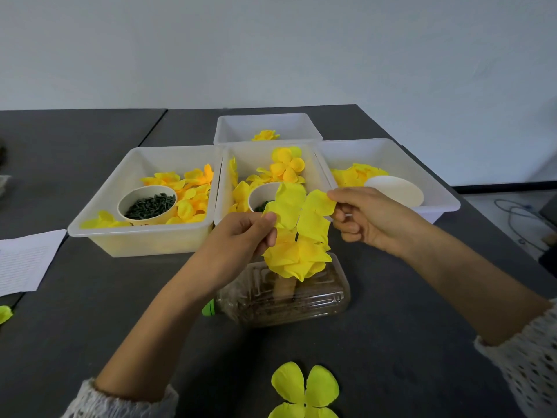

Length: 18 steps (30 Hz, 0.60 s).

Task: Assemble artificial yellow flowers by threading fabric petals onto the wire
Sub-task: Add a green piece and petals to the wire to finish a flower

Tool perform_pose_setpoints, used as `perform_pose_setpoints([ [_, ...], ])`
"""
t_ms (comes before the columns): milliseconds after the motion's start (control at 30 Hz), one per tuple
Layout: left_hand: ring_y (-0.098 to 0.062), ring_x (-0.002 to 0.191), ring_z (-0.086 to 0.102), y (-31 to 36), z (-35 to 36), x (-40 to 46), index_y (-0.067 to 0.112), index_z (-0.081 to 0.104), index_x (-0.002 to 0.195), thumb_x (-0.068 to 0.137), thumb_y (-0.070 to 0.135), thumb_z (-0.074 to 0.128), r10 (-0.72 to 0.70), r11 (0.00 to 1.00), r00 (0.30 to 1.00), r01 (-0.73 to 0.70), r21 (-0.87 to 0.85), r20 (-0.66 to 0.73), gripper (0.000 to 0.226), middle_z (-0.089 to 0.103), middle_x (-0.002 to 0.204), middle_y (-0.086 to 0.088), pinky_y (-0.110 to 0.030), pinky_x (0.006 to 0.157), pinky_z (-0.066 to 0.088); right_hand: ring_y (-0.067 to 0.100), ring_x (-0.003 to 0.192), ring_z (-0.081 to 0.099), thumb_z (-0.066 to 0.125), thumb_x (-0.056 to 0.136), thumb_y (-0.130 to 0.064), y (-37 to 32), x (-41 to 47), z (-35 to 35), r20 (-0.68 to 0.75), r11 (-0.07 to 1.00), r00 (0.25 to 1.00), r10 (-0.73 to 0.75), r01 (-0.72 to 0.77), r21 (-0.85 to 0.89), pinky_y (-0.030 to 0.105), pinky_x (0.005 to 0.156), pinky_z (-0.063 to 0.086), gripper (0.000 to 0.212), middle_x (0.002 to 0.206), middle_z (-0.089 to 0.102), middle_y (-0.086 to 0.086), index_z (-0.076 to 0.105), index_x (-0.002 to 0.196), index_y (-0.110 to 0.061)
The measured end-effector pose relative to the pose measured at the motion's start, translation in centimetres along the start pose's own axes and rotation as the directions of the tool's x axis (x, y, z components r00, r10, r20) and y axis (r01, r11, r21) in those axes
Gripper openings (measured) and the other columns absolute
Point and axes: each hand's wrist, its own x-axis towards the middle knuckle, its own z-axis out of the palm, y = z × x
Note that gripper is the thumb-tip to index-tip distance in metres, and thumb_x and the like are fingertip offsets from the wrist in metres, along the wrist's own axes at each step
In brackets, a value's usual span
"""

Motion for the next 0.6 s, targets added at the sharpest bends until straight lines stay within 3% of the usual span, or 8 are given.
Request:
perform_pose_setpoints([
  [200, -0.001, 0.041, 0.031, -0.5, 0.4, 0.5, 0.018, 0.057, 0.059, 0.093, 0.044, 0.047, -0.005, 1.0, 1.0, 0.005, -0.022, 0.017, 0.044, 0.04, 0.047, 0.011, -0.009, 0.043, 0.027, 0.012, 0.042, 0.031, 0.057, 0.093, -0.019, 0.4, 0.3, -0.2, -0.048, 0.999, 0.999, 0.025, -0.027, -0.047, 0.02, 0.041, 0.025, 0.037, 0.055, 0.047, 0.002, 0.048, 0.058, -0.016],
  [367, -0.001, 0.039, 0.031, -0.6, 0.5, 0.8, 0.018, 0.057, 0.059, 0.103, 0.032, 0.044, 0.005, 0.999, 1.0, -0.005, -0.033, 0.002, 0.048, 0.04, 0.046, 0.012, -0.008, 0.041, 0.026, 0.012, 0.041, 0.03, 0.055, 0.095, -0.019, 0.9, 0.5, -0.1, -0.053, 1.0, 0.998, 0.029, -0.029, 0.0, 0.019, 0.04, 0.026, 0.041, 0.055, 0.045, 0.002, 0.049, 0.054, -0.018],
  [600, -0.002, 0.038, 0.029, -0.3, 0.5, 1.0, 0.026, 0.057, 0.054, 0.103, 0.032, 0.042, 0.045, 0.997, 0.999, -0.046, -0.064, -0.02, 0.051, 0.04, 0.047, 0.012, -0.009, 0.04, 0.024, 0.012, 0.043, 0.032, 0.053, 0.096, -0.019, 0.5, 0.7, -0.3, -0.054, 0.999, 0.997, -0.048, 0.049, 0.012, 0.021, 0.042, 0.027, 0.036, 0.057, 0.046, 0.001, 0.053, 0.06, -0.017],
])
